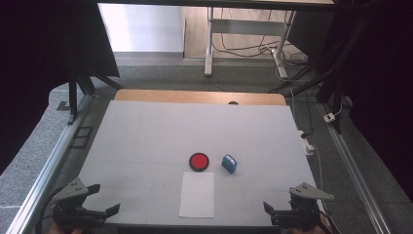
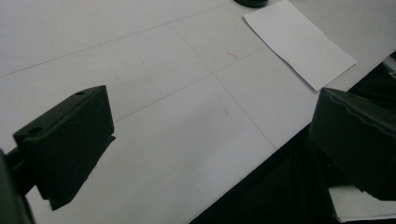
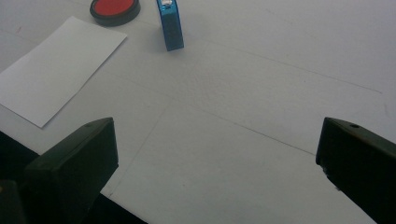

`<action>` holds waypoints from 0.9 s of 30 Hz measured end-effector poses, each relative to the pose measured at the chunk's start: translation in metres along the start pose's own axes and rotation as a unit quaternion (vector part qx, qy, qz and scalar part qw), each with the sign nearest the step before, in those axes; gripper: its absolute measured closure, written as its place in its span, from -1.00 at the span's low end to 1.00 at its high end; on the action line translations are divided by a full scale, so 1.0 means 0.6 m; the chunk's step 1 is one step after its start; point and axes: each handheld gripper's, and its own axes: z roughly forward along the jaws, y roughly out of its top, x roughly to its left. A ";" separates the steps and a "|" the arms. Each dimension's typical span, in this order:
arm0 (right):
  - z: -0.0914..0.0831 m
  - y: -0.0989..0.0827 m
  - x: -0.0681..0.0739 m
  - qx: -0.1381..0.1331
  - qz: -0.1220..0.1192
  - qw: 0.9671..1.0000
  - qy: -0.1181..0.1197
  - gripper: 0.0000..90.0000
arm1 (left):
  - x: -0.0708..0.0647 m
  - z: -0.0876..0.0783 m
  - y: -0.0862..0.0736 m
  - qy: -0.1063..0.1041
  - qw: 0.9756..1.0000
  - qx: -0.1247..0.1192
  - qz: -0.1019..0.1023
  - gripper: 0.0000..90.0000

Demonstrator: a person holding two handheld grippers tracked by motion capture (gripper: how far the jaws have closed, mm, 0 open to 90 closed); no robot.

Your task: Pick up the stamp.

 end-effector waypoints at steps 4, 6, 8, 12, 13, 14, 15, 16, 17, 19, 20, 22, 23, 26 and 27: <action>0.000 0.000 -0.001 0.000 0.002 1.000 0.000 -1.00 | 0.000 0.000 0.000 0.001 1.000 0.000 0.000 -1.00; 0.000 0.001 -0.002 -0.001 0.003 1.000 0.002 -1.00 | 0.000 -0.001 -0.001 0.001 1.000 -0.001 -0.002 -1.00; 0.000 0.001 -0.001 -0.003 0.004 1.000 0.002 -1.00 | 0.000 -0.001 -0.001 0.001 1.000 -0.002 -0.003 -1.00; -0.002 0.002 -0.001 -0.008 0.002 1.000 0.004 -1.00 | 0.001 -0.002 -0.001 0.000 1.000 -0.002 -0.004 -1.00; -0.002 0.002 -0.001 -0.007 0.000 1.000 0.003 -1.00 | 0.001 -0.002 -0.001 0.000 1.000 -0.002 -0.004 -1.00; -0.002 0.002 -0.001 -0.007 0.000 1.000 0.003 -1.00 | 0.001 -0.002 -0.002 0.000 1.000 -0.002 -0.004 -1.00; -0.002 0.003 0.000 -0.008 0.000 1.000 0.005 -1.00 | 0.001 -0.002 -0.002 0.000 1.000 -0.002 -0.004 -1.00; -0.001 0.004 0.000 -0.010 -0.001 1.000 0.006 -1.00 | 0.001 -0.001 -0.002 0.000 1.000 -0.002 -0.004 -1.00; 0.000 0.005 0.002 -0.011 -0.001 1.000 0.007 -1.00 | 0.001 -0.001 -0.002 -0.001 1.000 -0.002 -0.005 -1.00; 0.001 0.010 0.005 -0.013 -0.009 1.000 0.010 -1.00 | 0.001 -0.002 -0.002 -0.001 1.000 -0.002 -0.005 -1.00; 0.001 0.012 0.007 -0.014 -0.010 1.000 0.013 -1.00 | 0.002 -0.002 -0.002 -0.001 1.000 -0.002 -0.005 -1.00; 0.002 0.014 0.008 -0.014 -0.012 1.000 0.014 -1.00 | 0.001 -0.002 -0.002 -0.001 1.000 -0.002 -0.005 -1.00; 0.004 0.019 0.010 -0.015 -0.017 1.000 0.017 -1.00 | 0.002 -0.001 -0.002 -0.001 1.000 -0.002 -0.005 -1.00; 0.009 0.026 0.013 -0.017 -0.021 0.999 0.026 -1.00 | 0.001 -0.001 -0.002 -0.002 1.000 -0.002 -0.005 -1.00; 0.011 0.029 0.015 -0.017 -0.024 0.999 0.029 -1.00 | 0.002 -0.001 -0.001 -0.002 1.000 -0.002 -0.006 -1.00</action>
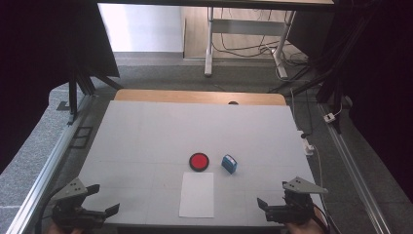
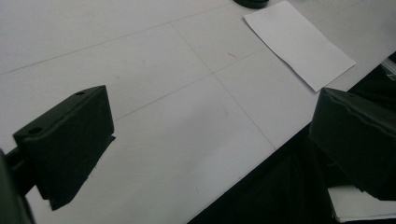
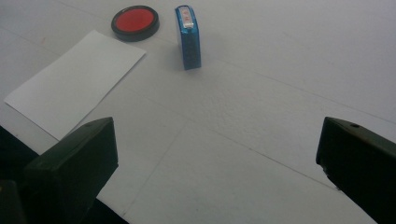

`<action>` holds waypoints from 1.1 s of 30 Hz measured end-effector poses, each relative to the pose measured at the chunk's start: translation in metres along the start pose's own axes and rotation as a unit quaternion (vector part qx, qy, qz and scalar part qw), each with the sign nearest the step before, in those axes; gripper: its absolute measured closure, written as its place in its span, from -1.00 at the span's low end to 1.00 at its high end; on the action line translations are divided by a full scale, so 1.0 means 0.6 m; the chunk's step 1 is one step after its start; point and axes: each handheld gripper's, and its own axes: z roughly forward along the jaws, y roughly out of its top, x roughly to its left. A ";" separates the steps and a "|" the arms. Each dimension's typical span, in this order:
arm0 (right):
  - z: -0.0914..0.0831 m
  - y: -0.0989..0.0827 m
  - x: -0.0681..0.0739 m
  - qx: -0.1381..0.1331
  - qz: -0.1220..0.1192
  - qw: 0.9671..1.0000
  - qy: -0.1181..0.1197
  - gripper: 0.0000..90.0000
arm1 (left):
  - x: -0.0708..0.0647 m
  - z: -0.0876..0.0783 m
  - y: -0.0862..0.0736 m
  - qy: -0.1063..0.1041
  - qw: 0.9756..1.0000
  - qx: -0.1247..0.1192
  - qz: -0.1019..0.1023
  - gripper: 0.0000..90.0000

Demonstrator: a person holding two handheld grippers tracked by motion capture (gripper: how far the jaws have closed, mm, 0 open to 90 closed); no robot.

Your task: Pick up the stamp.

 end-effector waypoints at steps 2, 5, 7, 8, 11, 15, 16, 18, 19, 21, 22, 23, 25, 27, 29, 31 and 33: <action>0.002 0.002 0.001 0.000 -0.004 1.000 0.001 -1.00 | 0.000 0.000 0.000 0.000 1.000 0.000 0.000 -1.00; 0.008 0.008 0.006 0.003 -0.012 1.000 0.006 -1.00 | 0.000 0.000 0.000 0.000 1.000 0.000 0.000 -1.00; 0.015 0.014 0.009 0.008 -0.015 1.000 0.010 -1.00 | 0.000 0.000 0.000 -0.001 1.000 0.000 0.000 -1.00; 0.017 0.015 0.010 0.009 -0.016 1.000 0.011 -1.00 | 0.000 0.000 0.000 -0.001 1.000 0.000 -0.001 -1.00; 0.022 0.019 0.011 0.009 -0.015 1.000 0.015 -1.00 | 0.001 0.000 0.000 -0.001 1.000 0.000 -0.001 -1.00; 0.034 0.027 0.011 0.010 -0.021 1.000 0.015 -1.00 | 0.001 0.001 0.001 -0.001 1.000 0.000 -0.001 -1.00; 0.034 0.027 0.011 0.010 -0.021 1.000 0.015 -1.00 | 0.001 0.001 0.001 -0.002 1.000 0.000 -0.001 -1.00; 0.038 0.031 0.011 0.010 -0.022 1.000 0.017 -1.00 | 0.001 0.001 0.001 -0.002 1.000 0.000 -0.002 -1.00; 0.040 0.033 0.011 0.009 -0.022 1.000 0.020 -1.00 | 0.001 0.001 0.001 -0.003 1.000 0.000 -0.002 -1.00; 0.044 0.038 0.012 0.012 -0.022 0.999 0.025 -1.00 | 0.001 0.001 0.001 -0.003 1.000 0.000 -0.002 -1.00; 0.047 0.040 0.012 0.014 -0.023 0.999 0.028 -1.00 | 0.001 0.001 0.001 -0.003 1.000 0.000 -0.002 -1.00; 0.050 0.042 0.013 0.016 -0.022 0.999 0.032 -1.00 | 0.001 0.001 0.001 -0.002 1.000 0.000 -0.002 -1.00; 0.059 0.048 0.015 0.019 -0.029 0.999 0.033 -1.00 | 0.001 0.001 0.001 -0.003 1.000 0.000 -0.002 -1.00; 0.063 0.050 0.015 0.018 -0.031 0.999 0.033 -1.00 | 0.002 0.001 0.001 -0.003 1.000 0.000 -0.003 -1.00; 0.069 0.056 0.016 0.019 -0.037 0.999 0.032 -1.00 | 0.002 0.001 0.001 -0.005 1.000 0.000 -0.004 -1.00; 0.076 0.060 0.017 0.020 -0.041 0.998 0.033 -1.00 | 0.003 0.001 0.001 -0.005 1.000 0.000 -0.004 -1.00; 0.083 0.064 0.018 0.022 -0.045 0.998 0.035 -1.00 | 0.003 0.001 0.001 -0.006 1.000 0.000 -0.005 -1.00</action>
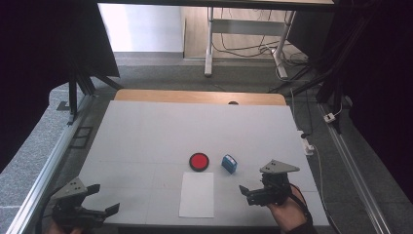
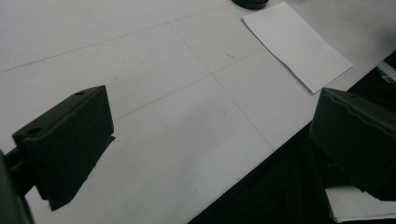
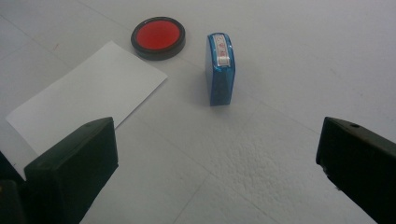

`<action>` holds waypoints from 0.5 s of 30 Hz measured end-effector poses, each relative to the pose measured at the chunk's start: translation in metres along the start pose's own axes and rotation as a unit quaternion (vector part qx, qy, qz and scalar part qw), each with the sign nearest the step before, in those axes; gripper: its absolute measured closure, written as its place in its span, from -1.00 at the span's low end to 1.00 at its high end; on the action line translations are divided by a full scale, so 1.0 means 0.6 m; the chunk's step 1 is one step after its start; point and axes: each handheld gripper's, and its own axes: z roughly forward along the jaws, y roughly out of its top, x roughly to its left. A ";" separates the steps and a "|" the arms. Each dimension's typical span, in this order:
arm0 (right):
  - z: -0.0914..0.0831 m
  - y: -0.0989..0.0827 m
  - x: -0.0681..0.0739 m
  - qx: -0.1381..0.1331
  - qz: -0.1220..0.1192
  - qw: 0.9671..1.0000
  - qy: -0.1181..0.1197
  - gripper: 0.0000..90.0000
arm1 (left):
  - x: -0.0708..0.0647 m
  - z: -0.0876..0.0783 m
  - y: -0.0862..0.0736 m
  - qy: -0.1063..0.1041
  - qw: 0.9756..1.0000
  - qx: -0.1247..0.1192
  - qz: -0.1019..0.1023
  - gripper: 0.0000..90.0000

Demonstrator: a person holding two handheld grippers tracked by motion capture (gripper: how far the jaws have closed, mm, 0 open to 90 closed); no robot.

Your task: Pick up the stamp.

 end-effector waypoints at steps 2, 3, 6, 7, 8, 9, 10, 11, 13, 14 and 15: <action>0.006 0.002 0.000 0.004 -0.005 1.000 -0.002 -1.00 | 0.000 0.000 0.000 0.000 1.000 0.000 0.000 -1.00; 0.013 0.005 0.000 0.001 -0.002 1.000 0.001 -1.00 | 0.000 0.000 0.000 0.000 1.000 0.000 0.000 -1.00; 0.020 0.009 0.000 0.003 0.000 1.000 0.000 -1.00 | 0.000 0.000 0.000 0.000 1.000 0.001 0.001 -1.00; 0.023 0.010 0.000 0.003 -0.001 1.000 0.001 -1.00 | 0.000 0.000 0.000 0.000 1.000 0.001 0.001 -1.00; 0.025 0.012 0.000 0.004 0.002 1.000 0.001 -1.00 | 0.000 0.000 0.000 0.000 1.000 0.001 0.001 -1.00; 0.029 0.013 0.000 0.006 0.004 1.000 0.000 -1.00 | 0.000 0.000 0.000 -0.001 1.000 0.001 0.001 -1.00; 0.032 0.014 0.001 0.007 0.004 1.000 -0.001 -1.00 | 0.000 0.000 0.000 -0.001 1.000 0.001 0.000 -1.00; 0.036 0.016 0.000 0.007 0.004 1.000 -0.001 -1.00 | 0.000 0.000 0.000 -0.001 1.000 0.001 0.000 -1.00; 0.045 0.020 -0.001 0.011 0.001 1.000 0.002 -1.00 | 0.000 0.000 0.000 -0.001 1.000 0.001 0.001 -1.00; 0.048 0.022 -0.002 0.013 0.001 1.000 0.002 -1.00 | 0.000 0.000 0.000 -0.001 1.000 0.002 0.001 -1.00; 0.052 0.023 -0.003 0.016 -0.002 1.000 0.003 -1.00 | 0.000 0.000 0.000 -0.002 1.000 0.002 0.001 -1.00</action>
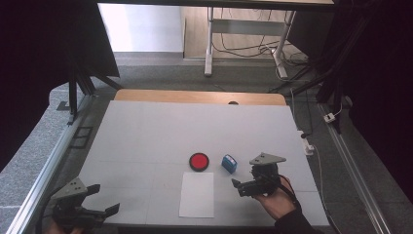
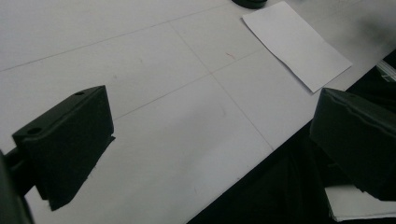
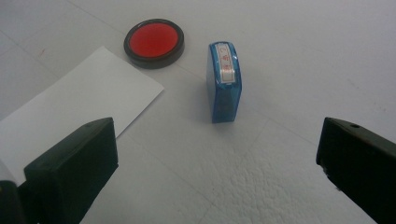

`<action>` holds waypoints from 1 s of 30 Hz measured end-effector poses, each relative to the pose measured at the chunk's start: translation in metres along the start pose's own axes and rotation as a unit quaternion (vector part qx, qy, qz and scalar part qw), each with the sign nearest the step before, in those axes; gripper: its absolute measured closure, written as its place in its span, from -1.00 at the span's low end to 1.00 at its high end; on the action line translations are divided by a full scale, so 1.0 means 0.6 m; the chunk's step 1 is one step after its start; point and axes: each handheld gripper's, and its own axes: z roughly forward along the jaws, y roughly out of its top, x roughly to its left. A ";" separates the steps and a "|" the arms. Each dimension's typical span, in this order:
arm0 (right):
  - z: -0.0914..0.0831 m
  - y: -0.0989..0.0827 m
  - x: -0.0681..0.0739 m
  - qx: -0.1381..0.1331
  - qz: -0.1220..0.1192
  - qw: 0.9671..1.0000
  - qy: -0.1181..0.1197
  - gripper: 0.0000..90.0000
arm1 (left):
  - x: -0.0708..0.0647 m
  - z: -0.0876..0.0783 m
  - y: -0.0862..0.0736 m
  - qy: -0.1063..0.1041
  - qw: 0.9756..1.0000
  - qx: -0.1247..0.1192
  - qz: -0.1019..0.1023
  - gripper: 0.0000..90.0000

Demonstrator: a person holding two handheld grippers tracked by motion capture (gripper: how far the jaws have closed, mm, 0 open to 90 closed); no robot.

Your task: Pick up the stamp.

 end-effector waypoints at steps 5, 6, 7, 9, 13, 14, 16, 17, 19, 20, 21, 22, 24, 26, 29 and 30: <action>0.015 0.006 -0.005 0.006 -0.006 1.000 -0.001 -1.00 | 0.000 0.001 0.001 0.000 1.000 0.002 0.001 -1.00; 0.019 0.007 -0.007 0.008 -0.007 1.000 -0.004 -1.00 | 0.000 0.002 0.001 0.000 1.000 0.001 0.001 -1.00; 0.023 0.009 -0.008 0.011 -0.007 1.000 -0.005 -1.00 | 0.000 0.002 0.001 0.000 1.000 0.001 0.000 -1.00; 0.032 0.011 -0.010 0.015 -0.009 1.000 -0.003 -1.00 | 0.000 0.002 0.001 -0.001 1.000 0.002 0.000 -1.00; 0.051 0.015 -0.013 0.023 -0.016 1.000 0.000 -1.00 | 0.000 0.002 0.001 -0.001 1.000 0.002 0.001 -1.00; 0.056 0.017 -0.013 0.024 -0.016 1.000 -0.001 -1.00 | 0.000 0.002 0.001 -0.001 1.000 0.002 0.001 -1.00; 0.072 0.020 -0.015 0.030 -0.020 0.999 0.000 -1.00 | 0.000 0.002 0.001 -0.001 1.000 0.002 0.001 -1.00; 0.072 0.020 -0.015 0.030 -0.020 0.999 0.000 -1.00 | 0.000 0.002 0.001 -0.002 1.000 0.002 0.001 -1.00; 0.087 0.023 -0.016 0.036 -0.024 0.999 0.002 -1.00 | 0.001 0.002 0.001 -0.001 1.000 0.002 0.001 -1.00; 0.092 0.023 -0.016 0.039 -0.025 0.999 0.002 -1.00 | 0.001 0.002 0.001 -0.002 1.000 0.002 0.001 -1.00; 0.092 0.023 -0.016 0.039 -0.025 0.999 0.002 -1.00 | 0.001 0.002 0.001 -0.001 1.000 0.002 0.000 -1.00; 0.101 0.024 -0.016 0.043 -0.027 0.999 0.000 -1.00 | 0.001 0.002 0.001 -0.001 1.000 0.002 0.001 -1.00; 0.109 0.025 -0.017 0.047 -0.028 0.999 0.000 -1.00 | 0.001 0.002 0.001 -0.001 1.000 0.002 0.001 -1.00; 0.112 0.026 -0.016 0.050 -0.029 0.998 -0.004 -1.00 | 0.000 0.002 0.001 -0.002 1.000 0.002 0.000 -1.00; 0.124 0.029 -0.018 0.051 -0.030 0.998 -0.002 -1.00 | 0.000 0.002 0.001 -0.001 1.000 0.002 0.001 -1.00; 0.124 0.029 -0.018 0.051 -0.030 0.998 -0.002 -1.00 | 0.000 0.002 0.001 -0.001 1.000 0.002 0.001 -1.00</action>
